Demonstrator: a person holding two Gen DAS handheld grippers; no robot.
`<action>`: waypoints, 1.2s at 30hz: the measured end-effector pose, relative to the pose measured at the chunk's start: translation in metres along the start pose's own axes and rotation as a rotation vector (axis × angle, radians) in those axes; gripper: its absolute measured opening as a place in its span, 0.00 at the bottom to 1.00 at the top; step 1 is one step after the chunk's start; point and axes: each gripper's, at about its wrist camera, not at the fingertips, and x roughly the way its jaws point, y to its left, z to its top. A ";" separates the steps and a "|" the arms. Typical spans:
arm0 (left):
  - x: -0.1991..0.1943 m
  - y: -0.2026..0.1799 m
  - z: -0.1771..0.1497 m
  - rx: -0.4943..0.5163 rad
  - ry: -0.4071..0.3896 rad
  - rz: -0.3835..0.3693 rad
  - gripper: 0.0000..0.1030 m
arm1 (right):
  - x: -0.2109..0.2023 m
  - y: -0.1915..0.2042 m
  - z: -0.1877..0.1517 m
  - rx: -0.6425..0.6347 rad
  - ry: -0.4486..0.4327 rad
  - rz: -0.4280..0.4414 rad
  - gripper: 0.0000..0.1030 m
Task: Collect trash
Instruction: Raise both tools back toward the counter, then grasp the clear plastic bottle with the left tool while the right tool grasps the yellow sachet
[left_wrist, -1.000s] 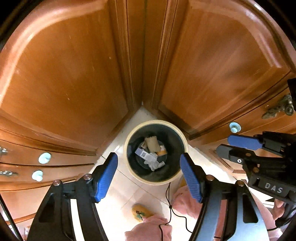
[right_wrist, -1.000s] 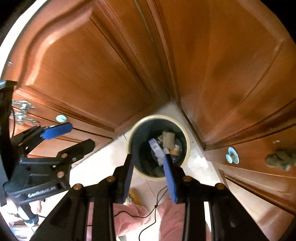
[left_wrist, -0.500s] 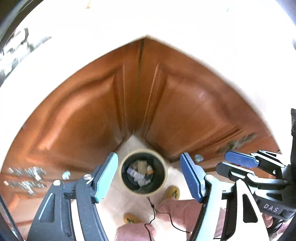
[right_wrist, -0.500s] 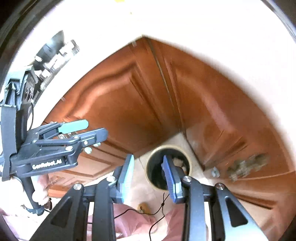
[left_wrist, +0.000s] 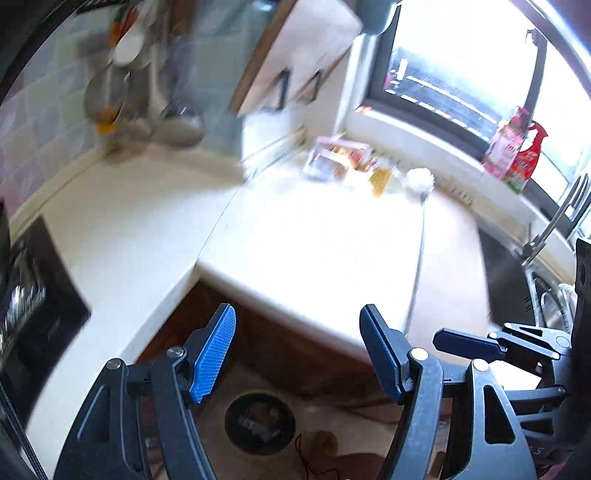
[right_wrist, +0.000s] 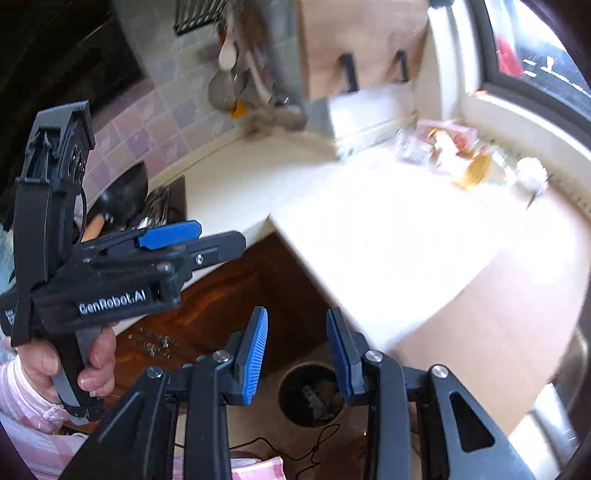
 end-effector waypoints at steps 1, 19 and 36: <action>-0.002 -0.006 0.012 0.011 -0.014 -0.006 0.66 | -0.007 -0.004 0.007 0.002 -0.008 -0.009 0.33; 0.076 -0.073 0.172 0.130 0.024 0.065 0.84 | -0.052 -0.179 0.159 0.149 -0.085 -0.114 0.44; 0.267 -0.086 0.222 -0.055 0.216 0.113 0.84 | 0.108 -0.314 0.202 0.232 0.014 -0.135 0.48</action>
